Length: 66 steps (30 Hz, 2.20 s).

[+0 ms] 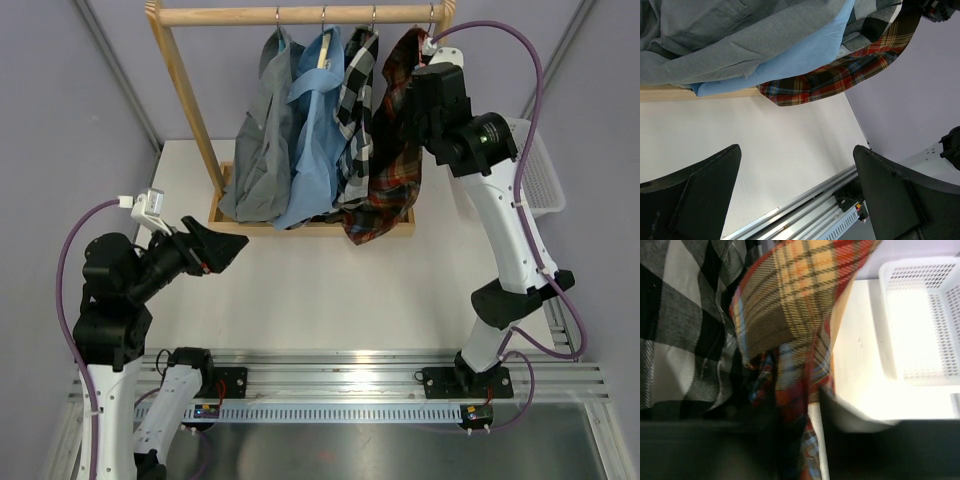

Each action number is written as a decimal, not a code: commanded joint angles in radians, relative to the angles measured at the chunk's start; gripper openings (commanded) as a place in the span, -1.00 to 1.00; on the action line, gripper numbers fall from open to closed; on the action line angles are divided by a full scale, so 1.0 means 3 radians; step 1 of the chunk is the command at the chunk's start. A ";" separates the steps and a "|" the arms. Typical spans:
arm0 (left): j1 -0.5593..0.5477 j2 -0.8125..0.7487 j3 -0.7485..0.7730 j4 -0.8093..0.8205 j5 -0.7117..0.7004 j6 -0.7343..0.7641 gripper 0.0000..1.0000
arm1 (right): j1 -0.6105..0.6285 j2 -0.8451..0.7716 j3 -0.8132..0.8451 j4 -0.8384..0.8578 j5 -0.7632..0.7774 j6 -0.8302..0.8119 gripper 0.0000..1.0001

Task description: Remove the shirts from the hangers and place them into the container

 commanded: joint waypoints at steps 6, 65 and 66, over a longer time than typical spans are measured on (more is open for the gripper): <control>-0.0008 -0.0039 -0.0003 0.0086 0.0022 0.0010 0.98 | 0.0011 -0.0072 0.0021 0.0135 0.0257 -0.0006 -1.00; -0.0008 0.0140 0.0222 0.0311 0.0196 -0.0098 0.98 | 0.0006 -0.2275 -0.0419 -0.1413 -0.0157 0.0269 -1.00; -0.0008 0.0166 0.0237 0.0327 0.0216 -0.0103 0.97 | 0.0006 -0.2331 -0.0429 -0.1515 -0.0167 0.0325 -1.00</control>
